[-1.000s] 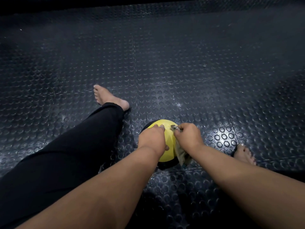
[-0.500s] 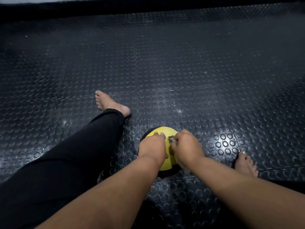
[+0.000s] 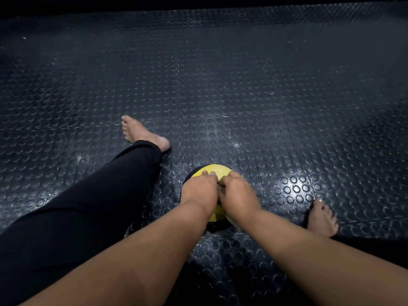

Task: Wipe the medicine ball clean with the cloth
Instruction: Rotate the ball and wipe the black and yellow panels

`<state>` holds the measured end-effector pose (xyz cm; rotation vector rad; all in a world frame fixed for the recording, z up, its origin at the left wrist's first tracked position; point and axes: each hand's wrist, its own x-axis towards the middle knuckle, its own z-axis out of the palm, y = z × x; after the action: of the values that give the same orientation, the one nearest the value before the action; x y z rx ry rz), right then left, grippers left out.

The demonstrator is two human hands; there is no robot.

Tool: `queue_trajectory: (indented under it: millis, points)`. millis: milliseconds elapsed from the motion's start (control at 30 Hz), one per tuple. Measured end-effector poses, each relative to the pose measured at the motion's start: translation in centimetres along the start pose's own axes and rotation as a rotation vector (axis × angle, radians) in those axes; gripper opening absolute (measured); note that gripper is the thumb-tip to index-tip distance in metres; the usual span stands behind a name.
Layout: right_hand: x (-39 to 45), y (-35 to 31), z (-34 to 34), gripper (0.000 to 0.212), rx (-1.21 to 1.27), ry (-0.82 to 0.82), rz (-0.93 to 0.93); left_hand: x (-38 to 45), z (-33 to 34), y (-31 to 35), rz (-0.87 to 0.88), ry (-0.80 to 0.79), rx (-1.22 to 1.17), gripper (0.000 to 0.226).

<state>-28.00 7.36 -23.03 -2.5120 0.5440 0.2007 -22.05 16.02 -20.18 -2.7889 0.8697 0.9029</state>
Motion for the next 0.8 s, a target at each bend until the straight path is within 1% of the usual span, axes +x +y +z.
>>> queue_trajectory:
  millis: [67,100,167,200,267,333,367,400,433,500,533,567,600,700,733,767,800]
  points:
    - [1.2,0.6,-0.2,0.024,0.002,0.048,0.064,0.1,0.1,-0.2,-0.004,-0.023,-0.033,0.052]
    - [2.0,1.1,-0.5,0.022,0.013,0.056,0.121,0.2,0.1,-0.2,-0.005,-0.04,-0.051,0.058]
    - [3.2,1.8,-1.1,0.018,0.032,0.034,0.215,0.3,0.1,-0.2,-0.006,-0.072,-0.054,0.066]
    - [3.4,1.8,-1.3,0.018,0.023,0.019,0.224,0.3,0.2,-0.1,-0.011,-0.072,-0.043,0.065]
    - [2.9,1.2,-1.3,0.019,-0.012,0.017,0.152,0.4,0.1,-0.1,-0.014,-0.028,-0.024,0.056]
    - [1.5,0.3,-0.8,0.019,-0.015,-0.001,0.022,0.3,-0.2,-0.4,-0.022,0.03,-0.033,0.043]
    - [1.0,0.1,-0.5,0.018,-0.012,-0.016,-0.024,0.2,-0.2,-0.6,-0.026,0.028,-0.055,0.043]
    - [1.0,0.2,-0.5,0.018,-0.017,-0.018,-0.031,0.1,-0.2,-0.8,-0.024,0.014,-0.081,0.046]
    - [1.4,0.4,-0.5,0.018,-0.013,-0.005,-0.001,0.1,0.0,-1.0,-0.023,-0.004,-0.097,0.054]
    - [2.8,1.5,-0.8,0.02,0.025,0.027,0.153,0.1,0.3,-1.1,-0.013,-0.043,-0.113,0.07]
    - [3.3,2.1,-1.1,0.02,0.037,0.031,0.235,0.2,0.4,-1.0,-0.009,-0.056,-0.115,0.075]
    - [3.4,2.2,-1.3,0.02,0.029,0.027,0.269,0.2,0.5,-0.9,-0.01,-0.064,-0.113,0.078]
    - [3.1,2.0,-1.3,0.02,0.007,0.02,0.248,0.2,0.7,-0.9,-0.015,-0.06,-0.115,0.078]
    - [1.0,0.7,-0.5,0.02,-0.023,0.013,0.035,0.1,0.5,-1.5,-0.027,-0.015,-0.124,0.071]
    - [0.6,0.5,-0.2,0.019,-0.016,0.011,-0.002,0.1,0.6,-1.8,-0.026,-0.012,-0.134,0.071]
    - [0.6,0.6,-0.1,0.019,-0.007,0.016,0.003,0.0,0.6,-1.9,-0.024,-0.019,-0.143,0.073]
    - [0.9,0.6,-0.1,0.018,0.009,0.025,0.047,0.0,0.8,-2.0,-0.021,-0.026,-0.15,0.075]
